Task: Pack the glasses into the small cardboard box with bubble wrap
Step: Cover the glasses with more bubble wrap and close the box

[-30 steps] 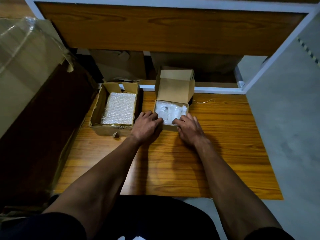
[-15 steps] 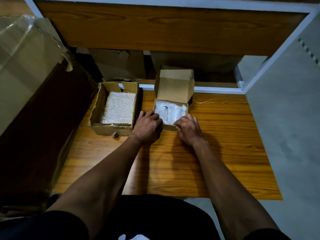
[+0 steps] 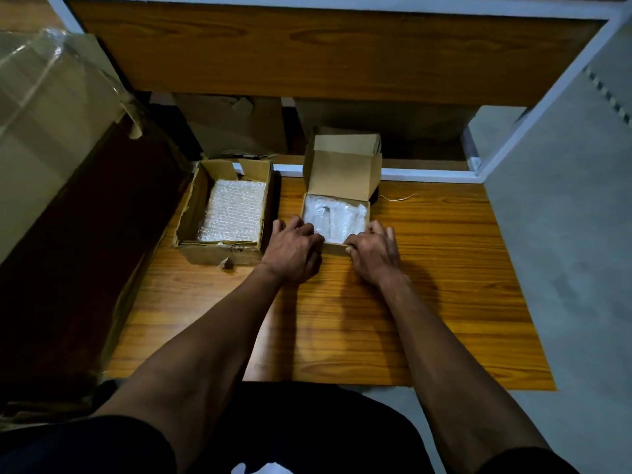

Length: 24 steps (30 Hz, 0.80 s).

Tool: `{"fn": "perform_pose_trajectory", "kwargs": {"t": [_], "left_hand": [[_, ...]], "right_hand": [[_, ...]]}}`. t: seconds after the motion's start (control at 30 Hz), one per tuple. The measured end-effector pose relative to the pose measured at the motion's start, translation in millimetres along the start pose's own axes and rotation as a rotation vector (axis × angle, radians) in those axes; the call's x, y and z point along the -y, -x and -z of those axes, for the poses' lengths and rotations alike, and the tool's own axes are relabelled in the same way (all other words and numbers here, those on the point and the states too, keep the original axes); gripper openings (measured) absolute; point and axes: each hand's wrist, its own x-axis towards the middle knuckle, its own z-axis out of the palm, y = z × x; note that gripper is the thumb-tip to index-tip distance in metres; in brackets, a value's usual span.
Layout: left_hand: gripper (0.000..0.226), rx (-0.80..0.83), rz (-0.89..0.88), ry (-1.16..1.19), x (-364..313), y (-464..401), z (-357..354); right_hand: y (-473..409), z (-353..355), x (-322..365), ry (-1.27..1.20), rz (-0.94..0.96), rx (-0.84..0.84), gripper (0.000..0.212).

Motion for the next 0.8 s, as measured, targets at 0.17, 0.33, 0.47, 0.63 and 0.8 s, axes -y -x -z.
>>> {"fn": "perform_pose_trajectory", "kwargs": {"t": [0.17,0.33,0.47,0.63,0.8], "left_hand": [[0.042,0.016,-0.014,0.025,5,2,-4],[0.055,0.018,0.037,0.164,12,2,-7],[0.040,-0.153,0.181,0.264,15,7,-12],[0.040,-0.145,0.265,0.488,19,2,-11],[0.049,-0.087,0.301,0.465,27,-6,-9]], "right_hand": [[0,2,2,-0.008,-0.031,-0.003,0.021],[-3,2,13,0.055,0.017,0.017,0.035],[4,-4,25,0.042,0.122,-0.056,0.040],[0,-6,38,0.003,0.206,-0.083,0.044],[-10,-5,42,-0.003,0.185,-0.068,0.033]]}}
